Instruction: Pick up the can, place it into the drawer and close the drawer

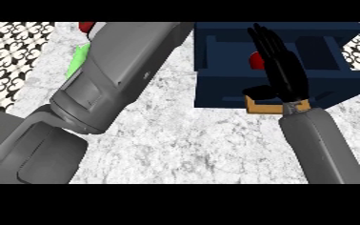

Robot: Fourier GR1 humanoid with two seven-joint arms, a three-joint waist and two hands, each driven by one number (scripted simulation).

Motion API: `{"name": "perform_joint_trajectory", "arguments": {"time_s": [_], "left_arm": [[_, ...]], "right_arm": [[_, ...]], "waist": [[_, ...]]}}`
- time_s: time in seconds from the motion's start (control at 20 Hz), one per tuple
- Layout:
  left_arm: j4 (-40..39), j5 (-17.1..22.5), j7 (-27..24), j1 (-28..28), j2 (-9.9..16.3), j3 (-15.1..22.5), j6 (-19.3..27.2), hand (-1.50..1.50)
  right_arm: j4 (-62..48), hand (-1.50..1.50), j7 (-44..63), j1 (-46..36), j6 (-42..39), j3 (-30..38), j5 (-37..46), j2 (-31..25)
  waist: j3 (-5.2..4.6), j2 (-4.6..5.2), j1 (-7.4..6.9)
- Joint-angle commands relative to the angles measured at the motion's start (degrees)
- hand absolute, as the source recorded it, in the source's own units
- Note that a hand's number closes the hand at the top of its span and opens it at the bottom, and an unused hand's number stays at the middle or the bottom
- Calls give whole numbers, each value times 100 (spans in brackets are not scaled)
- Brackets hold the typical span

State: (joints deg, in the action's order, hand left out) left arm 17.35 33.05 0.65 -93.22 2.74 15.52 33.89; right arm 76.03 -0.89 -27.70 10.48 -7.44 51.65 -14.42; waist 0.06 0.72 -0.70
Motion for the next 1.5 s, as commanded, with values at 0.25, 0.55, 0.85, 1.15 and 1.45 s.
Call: {"name": "perform_joint_trajectory", "arguments": {"time_s": [0.25, 0.55, 0.85, 1.15, 1.45], "left_arm": [[388, -147, 301, 363, 505, -14, -213, -150], [897, -228, 557, 678, 713, 53, -309, -150], [1372, -277, 741, 1027, 1028, 71, -425, -150], [1786, -325, 898, 1423, 1327, 108, -570, -150], [2473, -436, 1171, 1757, 1164, 359, -330, -150]], "right_arm": [[-2442, -150, -150, -1445, 1155, 310, 694, 367], [-3626, -150, -164, -2040, 2358, 639, 949, 628], [-4653, -150, -204, -3001, 2591, 976, 978, 427], [-5270, -150, -156, -3787, 2656, 1036, 1104, 465], [-5486, -150, -529, -4035, 2741, 1382, 791, 196]], "waist": [[-4, -17, -190], [-2, -27, -314], [-2, -3, -402], [-5, 29, -469], [1, 4, -597]]}}
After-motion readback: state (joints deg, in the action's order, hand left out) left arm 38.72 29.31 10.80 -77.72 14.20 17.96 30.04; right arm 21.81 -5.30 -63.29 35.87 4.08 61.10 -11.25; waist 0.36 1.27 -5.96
